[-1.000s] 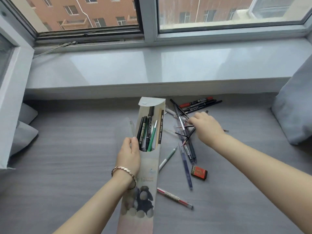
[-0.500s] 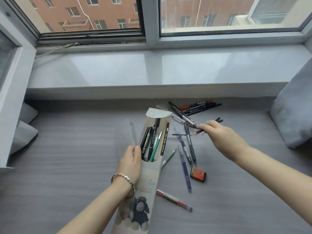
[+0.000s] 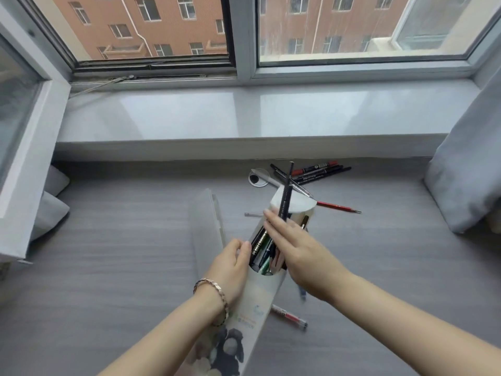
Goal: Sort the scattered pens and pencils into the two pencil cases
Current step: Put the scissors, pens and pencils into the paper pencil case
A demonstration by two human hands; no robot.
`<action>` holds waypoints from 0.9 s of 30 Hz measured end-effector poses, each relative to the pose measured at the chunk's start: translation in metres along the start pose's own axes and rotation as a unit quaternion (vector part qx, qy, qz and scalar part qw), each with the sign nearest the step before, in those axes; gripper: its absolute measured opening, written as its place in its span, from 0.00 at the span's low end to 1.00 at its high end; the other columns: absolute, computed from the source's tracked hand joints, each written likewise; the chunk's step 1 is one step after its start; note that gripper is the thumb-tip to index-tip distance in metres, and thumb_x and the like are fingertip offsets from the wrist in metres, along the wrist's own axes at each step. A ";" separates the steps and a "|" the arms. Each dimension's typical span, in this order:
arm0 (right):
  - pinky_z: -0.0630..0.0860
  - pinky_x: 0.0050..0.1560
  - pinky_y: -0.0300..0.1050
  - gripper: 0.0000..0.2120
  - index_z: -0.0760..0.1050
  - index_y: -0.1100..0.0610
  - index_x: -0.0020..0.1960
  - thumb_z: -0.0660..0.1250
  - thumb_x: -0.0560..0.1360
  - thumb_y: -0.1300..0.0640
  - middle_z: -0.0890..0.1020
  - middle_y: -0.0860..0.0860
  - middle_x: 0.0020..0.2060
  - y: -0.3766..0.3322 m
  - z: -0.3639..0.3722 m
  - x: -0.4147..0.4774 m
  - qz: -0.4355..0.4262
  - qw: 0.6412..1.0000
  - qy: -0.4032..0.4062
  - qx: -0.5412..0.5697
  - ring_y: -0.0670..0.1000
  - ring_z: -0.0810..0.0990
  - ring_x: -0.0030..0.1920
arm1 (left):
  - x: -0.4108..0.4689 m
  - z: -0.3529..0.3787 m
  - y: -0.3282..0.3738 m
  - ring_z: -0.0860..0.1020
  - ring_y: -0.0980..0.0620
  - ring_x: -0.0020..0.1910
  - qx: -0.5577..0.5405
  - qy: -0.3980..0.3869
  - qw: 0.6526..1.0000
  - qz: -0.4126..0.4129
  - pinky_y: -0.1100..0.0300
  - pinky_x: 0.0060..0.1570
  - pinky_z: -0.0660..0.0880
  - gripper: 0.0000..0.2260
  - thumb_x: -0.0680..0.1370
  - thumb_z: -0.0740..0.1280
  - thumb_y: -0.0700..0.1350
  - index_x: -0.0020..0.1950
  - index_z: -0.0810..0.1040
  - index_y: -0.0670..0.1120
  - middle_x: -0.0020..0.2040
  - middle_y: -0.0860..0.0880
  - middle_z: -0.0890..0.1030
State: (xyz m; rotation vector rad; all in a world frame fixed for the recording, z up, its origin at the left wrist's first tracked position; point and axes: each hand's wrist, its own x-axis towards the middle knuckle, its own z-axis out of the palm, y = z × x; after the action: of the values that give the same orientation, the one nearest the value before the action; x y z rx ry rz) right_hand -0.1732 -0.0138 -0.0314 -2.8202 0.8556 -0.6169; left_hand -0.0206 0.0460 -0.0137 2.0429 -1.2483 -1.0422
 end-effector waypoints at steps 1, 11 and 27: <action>0.64 0.68 0.51 0.23 0.64 0.67 0.67 0.52 0.72 0.68 0.70 0.61 0.67 -0.004 -0.001 -0.003 -0.017 1.000 -0.018 -0.003 0.59 0.69 0.68 | 0.000 0.000 -0.001 0.65 0.56 0.29 -0.007 0.006 1.000 -0.001 0.70 0.29 0.64 0.16 0.81 0.53 0.48 0.33 0.63 0.49 0.30 0.53 0.67; 0.75 0.51 0.30 0.08 0.80 0.54 0.48 0.64 0.73 0.61 0.82 0.43 0.43 -0.018 -0.020 0.000 0.206 0.907 0.091 0.357 0.39 0.80 0.48 | -0.005 0.003 0.008 0.66 0.57 0.29 0.002 0.031 0.999 0.007 0.65 0.29 0.61 0.17 0.81 0.53 0.48 0.32 0.61 0.51 0.28 0.54 0.67; 0.72 0.57 0.39 0.12 0.80 0.54 0.49 0.60 0.72 0.54 0.84 0.47 0.45 -0.023 -0.013 -0.007 0.167 0.968 0.026 0.187 0.47 0.73 0.52 | -0.008 0.013 0.009 0.71 0.50 0.35 -0.019 0.044 0.999 0.000 0.59 0.38 0.63 0.11 0.80 0.54 0.50 0.41 0.69 0.47 0.31 0.53 0.71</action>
State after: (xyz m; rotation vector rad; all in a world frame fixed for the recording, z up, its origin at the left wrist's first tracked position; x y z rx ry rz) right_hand -0.1723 0.0092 -0.0169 -2.2687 1.0630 -0.7136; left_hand -0.0385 0.0484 -0.0117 2.0378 -1.1758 -0.9579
